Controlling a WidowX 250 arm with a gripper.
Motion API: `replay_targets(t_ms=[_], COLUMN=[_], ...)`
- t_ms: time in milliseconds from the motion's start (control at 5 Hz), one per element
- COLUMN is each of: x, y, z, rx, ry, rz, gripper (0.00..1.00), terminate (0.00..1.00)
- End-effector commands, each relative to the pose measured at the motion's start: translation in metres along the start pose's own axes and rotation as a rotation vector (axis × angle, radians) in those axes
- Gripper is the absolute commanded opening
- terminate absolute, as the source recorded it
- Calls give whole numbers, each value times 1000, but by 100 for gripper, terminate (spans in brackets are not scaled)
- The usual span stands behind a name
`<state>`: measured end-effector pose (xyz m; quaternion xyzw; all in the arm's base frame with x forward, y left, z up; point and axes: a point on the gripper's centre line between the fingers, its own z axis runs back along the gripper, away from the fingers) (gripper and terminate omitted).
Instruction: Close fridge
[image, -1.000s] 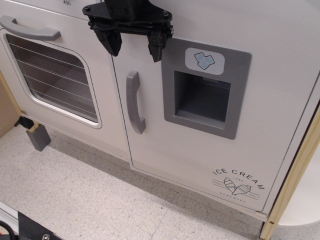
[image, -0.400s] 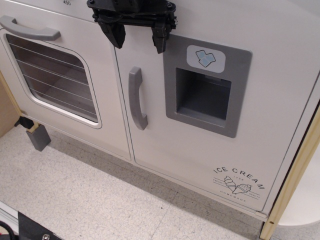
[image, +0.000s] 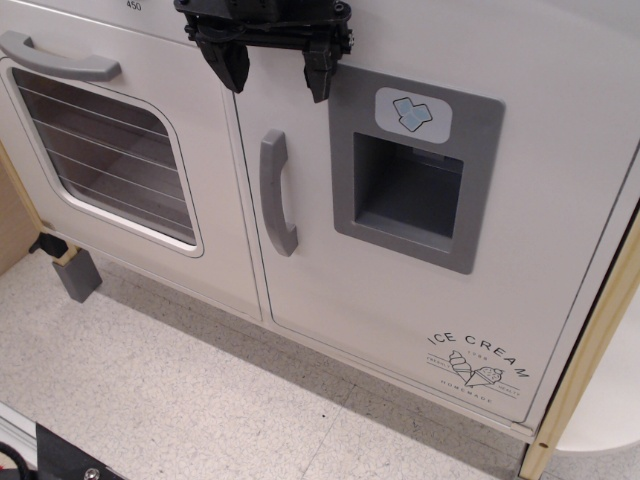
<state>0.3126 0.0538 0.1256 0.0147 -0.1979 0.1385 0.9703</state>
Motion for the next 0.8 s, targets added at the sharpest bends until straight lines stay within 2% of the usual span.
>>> replay_targets(t_ms=[0,200,400,600], x=[-10,-24,-32,-32], y=[5,6,8,8], z=[26,31,34,34], rx=[-1,-1,45,45], ry=[-26,12,57,57], rz=[-27,-37,-66,-66], gripper=[100,100,100,100], terminate=[0,0,0,100])
